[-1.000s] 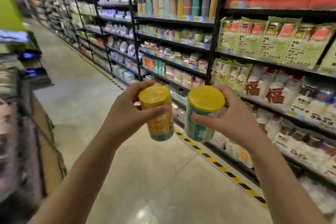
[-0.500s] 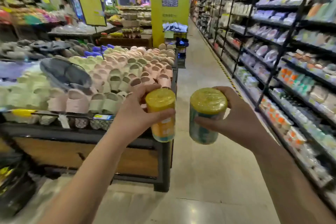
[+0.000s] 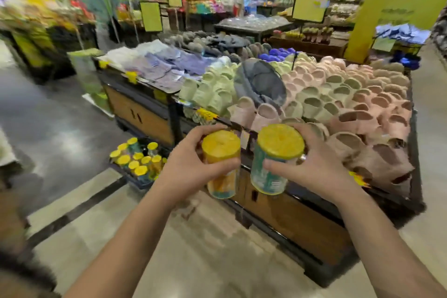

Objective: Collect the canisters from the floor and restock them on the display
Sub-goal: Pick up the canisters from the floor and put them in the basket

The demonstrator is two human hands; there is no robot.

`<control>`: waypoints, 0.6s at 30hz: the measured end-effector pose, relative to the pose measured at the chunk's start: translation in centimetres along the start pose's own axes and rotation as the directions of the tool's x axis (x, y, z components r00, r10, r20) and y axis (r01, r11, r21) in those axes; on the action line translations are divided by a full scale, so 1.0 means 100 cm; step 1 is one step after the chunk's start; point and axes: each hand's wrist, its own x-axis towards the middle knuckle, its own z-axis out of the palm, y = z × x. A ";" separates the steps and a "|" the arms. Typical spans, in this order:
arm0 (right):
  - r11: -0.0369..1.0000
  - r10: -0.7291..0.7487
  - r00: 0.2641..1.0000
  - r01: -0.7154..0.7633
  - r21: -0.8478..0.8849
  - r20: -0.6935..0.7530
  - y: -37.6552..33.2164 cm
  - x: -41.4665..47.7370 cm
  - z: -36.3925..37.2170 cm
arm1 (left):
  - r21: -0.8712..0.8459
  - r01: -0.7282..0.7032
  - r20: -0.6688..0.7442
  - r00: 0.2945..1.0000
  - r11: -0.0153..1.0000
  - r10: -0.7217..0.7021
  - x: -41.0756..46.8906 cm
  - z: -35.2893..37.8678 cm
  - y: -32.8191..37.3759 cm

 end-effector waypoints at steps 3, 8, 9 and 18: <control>0.998 -0.059 0.994 0.056 0.035 0.094 -0.012 0.049 0.053 | 0.055 0.041 -0.096 0.995 0.998 -0.036 0.014 -0.049 -0.033; 0.985 -0.164 0.960 0.145 0.098 0.228 -0.018 0.140 0.135 | 0.108 0.157 -0.251 0.960 0.982 -0.126 0.050 -0.111 -0.089; 0.981 -0.186 0.949 0.163 0.108 0.254 -0.019 0.160 0.151 | 0.112 0.175 -0.280 0.950 0.978 -0.138 0.061 -0.121 -0.101; 0.960 -0.262 0.865 0.190 0.203 0.428 -0.017 0.347 0.257 | 0.134 0.321 -0.382 0.890 0.938 -0.249 0.189 -0.184 -0.185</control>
